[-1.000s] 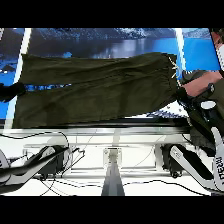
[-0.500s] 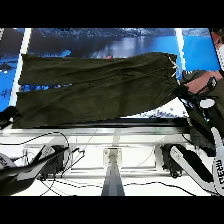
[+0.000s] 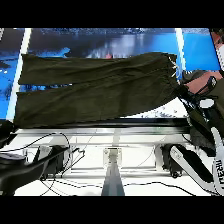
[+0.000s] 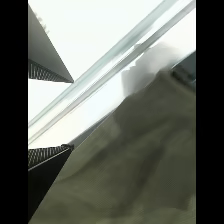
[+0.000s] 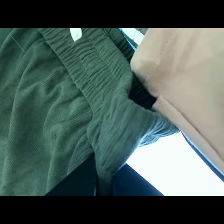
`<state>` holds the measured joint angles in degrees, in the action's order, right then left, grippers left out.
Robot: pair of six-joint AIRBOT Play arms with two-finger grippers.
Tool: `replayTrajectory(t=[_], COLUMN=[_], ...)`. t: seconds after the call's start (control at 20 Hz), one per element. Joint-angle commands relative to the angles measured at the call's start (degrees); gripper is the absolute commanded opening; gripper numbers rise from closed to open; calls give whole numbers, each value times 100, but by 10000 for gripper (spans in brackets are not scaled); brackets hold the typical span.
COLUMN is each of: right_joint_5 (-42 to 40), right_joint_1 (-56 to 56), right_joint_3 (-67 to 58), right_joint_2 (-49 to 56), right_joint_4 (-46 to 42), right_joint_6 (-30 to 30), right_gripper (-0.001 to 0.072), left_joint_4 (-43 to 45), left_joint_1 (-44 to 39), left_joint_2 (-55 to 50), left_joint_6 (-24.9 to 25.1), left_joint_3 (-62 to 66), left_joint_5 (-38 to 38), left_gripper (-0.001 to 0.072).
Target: Fold the clothes and pants, and hang the long-sleeved shirts on hangers.
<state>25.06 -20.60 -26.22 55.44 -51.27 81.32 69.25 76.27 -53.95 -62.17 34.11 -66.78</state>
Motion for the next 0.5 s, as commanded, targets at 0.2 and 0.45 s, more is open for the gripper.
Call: replayTrajectory(t=[0.2, 0.45], right_joint_5=[92, 549], right_joint_1=[4, 4], right_joint_3=[-4, -177], right_joint_2=[-2, -7], right_joint_4=[-170, -317], right_joint_6=[-136, -450], right_gripper=[32, 32], left_joint_4=[-1281, -1788], left_joint_1=[232, 17], left_joint_2=[-1115, -1770], left_joint_6=[1036, 1698], left_joint_3=[-101, -101], left_joint_5=[774, 1266], left_gripper=[521, 461])
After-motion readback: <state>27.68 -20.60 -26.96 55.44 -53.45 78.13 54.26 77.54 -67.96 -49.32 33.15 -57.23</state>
